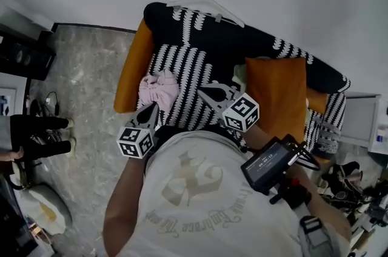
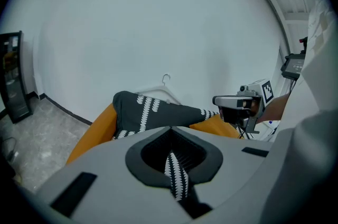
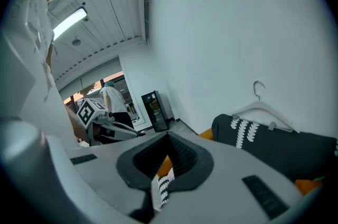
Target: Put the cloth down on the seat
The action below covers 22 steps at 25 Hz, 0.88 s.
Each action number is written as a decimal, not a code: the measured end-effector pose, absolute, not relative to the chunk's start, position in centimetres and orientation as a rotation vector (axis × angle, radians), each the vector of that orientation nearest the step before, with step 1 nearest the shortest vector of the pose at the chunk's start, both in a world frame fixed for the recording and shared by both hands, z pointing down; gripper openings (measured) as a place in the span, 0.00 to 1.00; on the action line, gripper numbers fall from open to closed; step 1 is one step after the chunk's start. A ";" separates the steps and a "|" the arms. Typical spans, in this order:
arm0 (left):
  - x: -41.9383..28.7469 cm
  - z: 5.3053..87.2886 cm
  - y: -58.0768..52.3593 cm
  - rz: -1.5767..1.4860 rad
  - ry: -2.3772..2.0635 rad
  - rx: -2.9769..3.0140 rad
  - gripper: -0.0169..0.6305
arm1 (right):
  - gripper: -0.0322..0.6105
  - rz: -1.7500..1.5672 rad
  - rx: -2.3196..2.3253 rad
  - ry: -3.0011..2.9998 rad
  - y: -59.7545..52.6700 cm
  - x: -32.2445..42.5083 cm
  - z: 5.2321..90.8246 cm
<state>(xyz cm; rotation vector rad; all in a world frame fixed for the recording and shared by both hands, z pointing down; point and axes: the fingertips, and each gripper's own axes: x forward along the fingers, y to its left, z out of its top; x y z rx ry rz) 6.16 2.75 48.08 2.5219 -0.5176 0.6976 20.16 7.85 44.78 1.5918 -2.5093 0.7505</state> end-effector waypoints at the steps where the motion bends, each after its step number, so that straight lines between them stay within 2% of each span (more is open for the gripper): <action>1: 6.3 48.3 3.1 0.703 -0.511 2.525 0.05 | 0.07 0.754 1.596 -2.506 8.3 20.2 45.1; 15: 6.6 47.4 5.3 0.750 -0.488 2.568 0.05 | 0.07 0.756 1.633 -2.521 10.5 20.1 45.0; 22: 6.5 50.0 3.6 0.769 -0.492 2.562 0.05 | 0.07 0.764 1.636 -2.521 8.6 20.1 47.6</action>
